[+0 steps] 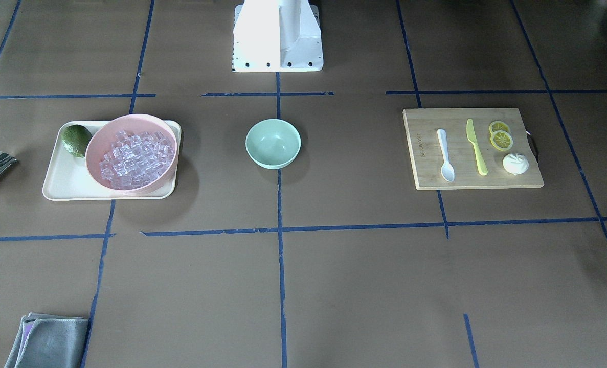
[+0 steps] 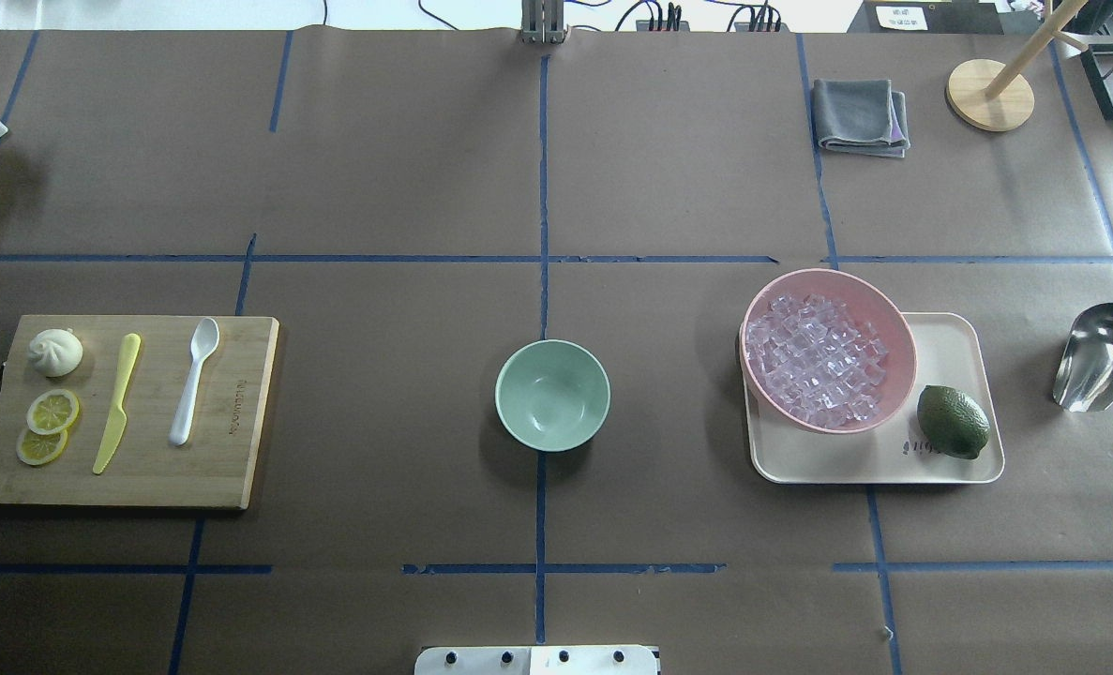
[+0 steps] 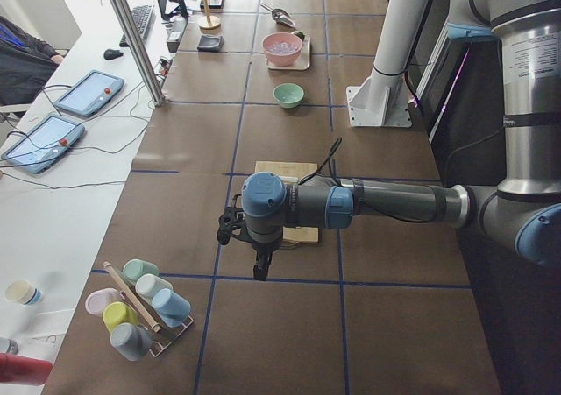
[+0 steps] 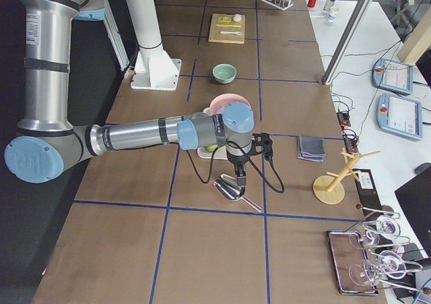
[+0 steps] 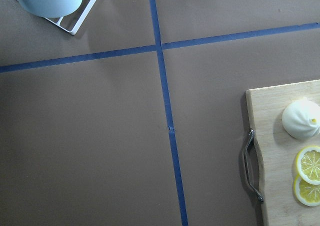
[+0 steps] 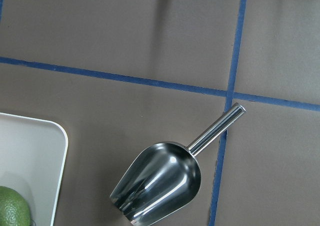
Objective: Put spoon and ice into bowl
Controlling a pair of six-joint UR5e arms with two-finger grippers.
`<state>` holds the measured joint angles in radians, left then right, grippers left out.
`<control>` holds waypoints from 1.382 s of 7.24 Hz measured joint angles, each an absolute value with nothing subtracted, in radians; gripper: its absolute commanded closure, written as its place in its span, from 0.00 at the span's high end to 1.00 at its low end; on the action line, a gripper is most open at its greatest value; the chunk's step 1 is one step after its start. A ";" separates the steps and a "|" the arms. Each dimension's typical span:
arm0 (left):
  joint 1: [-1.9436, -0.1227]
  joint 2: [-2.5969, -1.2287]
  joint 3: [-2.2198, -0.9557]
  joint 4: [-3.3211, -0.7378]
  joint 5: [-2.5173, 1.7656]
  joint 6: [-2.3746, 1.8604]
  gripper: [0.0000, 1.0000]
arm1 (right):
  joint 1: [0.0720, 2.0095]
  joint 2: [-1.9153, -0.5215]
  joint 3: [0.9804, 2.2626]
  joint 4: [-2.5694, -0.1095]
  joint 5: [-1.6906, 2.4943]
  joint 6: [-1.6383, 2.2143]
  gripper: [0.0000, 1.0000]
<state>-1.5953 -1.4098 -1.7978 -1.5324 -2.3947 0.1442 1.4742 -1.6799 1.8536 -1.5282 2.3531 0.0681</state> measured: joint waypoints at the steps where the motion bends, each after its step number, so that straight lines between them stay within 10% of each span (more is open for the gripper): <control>1: -1.595 -1.410 -1.798 -1.533 -2.395 0.144 1.00 | 1.467 -1.679 1.854 -1.528 2.353 0.066 1.00; 10: -1.549 -1.512 -1.766 -1.661 -2.482 0.067 1.00 | 1.431 -1.682 1.852 -1.527 2.352 0.069 1.00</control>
